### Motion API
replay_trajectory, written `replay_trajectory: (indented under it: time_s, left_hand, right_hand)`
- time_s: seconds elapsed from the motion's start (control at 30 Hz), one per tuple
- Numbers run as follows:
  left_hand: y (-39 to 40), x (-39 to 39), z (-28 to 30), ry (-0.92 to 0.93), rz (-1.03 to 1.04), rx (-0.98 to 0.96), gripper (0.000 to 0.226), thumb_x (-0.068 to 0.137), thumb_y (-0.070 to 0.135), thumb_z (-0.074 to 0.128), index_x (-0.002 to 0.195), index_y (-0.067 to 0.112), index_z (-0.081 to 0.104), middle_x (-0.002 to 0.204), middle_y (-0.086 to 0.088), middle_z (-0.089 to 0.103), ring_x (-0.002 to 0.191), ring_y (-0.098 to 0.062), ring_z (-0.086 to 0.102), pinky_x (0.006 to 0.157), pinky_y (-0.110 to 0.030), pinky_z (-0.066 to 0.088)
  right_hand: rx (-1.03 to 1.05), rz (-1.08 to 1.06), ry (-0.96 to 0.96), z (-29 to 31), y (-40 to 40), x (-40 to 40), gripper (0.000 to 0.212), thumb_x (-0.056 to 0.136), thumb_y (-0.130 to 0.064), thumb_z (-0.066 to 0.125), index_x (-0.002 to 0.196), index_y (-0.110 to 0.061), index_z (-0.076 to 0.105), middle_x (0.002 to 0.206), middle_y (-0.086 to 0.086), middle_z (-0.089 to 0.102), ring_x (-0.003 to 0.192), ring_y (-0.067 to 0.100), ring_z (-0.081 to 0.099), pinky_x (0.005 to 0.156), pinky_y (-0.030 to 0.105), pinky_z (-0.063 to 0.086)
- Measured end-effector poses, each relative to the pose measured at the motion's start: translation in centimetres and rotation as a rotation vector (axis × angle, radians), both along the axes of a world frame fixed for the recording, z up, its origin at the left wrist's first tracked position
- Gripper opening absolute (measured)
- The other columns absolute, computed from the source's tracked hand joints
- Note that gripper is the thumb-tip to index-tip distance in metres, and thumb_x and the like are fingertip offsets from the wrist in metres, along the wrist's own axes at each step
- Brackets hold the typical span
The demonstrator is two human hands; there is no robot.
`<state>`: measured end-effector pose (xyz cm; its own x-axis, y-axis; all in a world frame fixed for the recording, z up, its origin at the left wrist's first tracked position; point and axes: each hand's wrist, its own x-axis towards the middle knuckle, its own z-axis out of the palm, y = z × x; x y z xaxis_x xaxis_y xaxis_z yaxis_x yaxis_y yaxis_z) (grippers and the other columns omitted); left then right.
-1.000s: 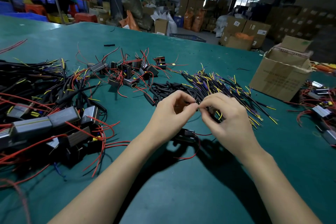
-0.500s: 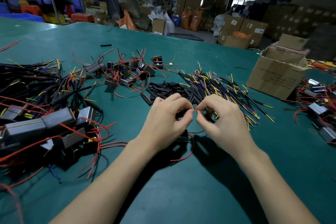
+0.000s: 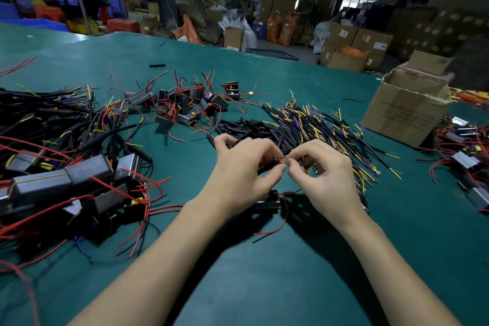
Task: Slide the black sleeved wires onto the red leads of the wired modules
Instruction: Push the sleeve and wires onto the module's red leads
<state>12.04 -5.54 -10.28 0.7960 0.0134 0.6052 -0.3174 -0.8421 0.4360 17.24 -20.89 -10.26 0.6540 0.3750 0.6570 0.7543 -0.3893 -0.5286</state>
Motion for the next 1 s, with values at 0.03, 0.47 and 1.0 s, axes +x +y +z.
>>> replay_trajectory:
  time_s: [0.03, 0.47, 1.0]
  left_hand:
    - [0.1, 0.0, 0.0, -0.058, 0.005, 0.091, 0.005, 0.087, 0.031, 0.061, 0.087, 0.026, 0.063, 0.075, 0.012, 0.06, 0.08, -0.008, 0.057, 0.089, -0.04, 0.024]
    - [-0.3, -0.1, -0.1, -0.084, 0.014, 0.106, 0.011, 0.085, 0.028, 0.057, 0.081, 0.02, 0.063, 0.073, 0.011, 0.059, 0.076, -0.013, 0.058, 0.094, -0.044, 0.031]
    - [-0.4, 0.1, -0.2, 0.084, 0.021, -0.362, 0.01, 0.089, 0.031, 0.064, 0.079, 0.028, 0.066, 0.079, 0.014, 0.066, 0.088, 0.0, 0.057, 0.091, -0.029, 0.019]
  right_hand:
    - [0.043, 0.011, 0.105, 0.1, 0.0, 0.0, 0.015, 0.08, 0.0, 0.067, 0.074, -0.014, 0.067, 0.076, -0.007, 0.061, 0.065, 0.012, 0.055, 0.063, 0.025, 0.044]
    - [-0.048, 0.021, 0.186, 1.1, -0.2, -0.6, 0.012, 0.08, -0.005, 0.067, 0.072, -0.013, 0.064, 0.07, -0.01, 0.057, 0.061, 0.008, 0.052, 0.058, 0.023, 0.04]
    - [0.081, 0.095, 0.33, 0.0, -0.3, 0.1, 0.006, 0.088, -0.012, 0.066, 0.084, -0.013, 0.07, 0.077, 0.001, 0.07, 0.075, 0.014, 0.065, 0.072, 0.021, 0.049]
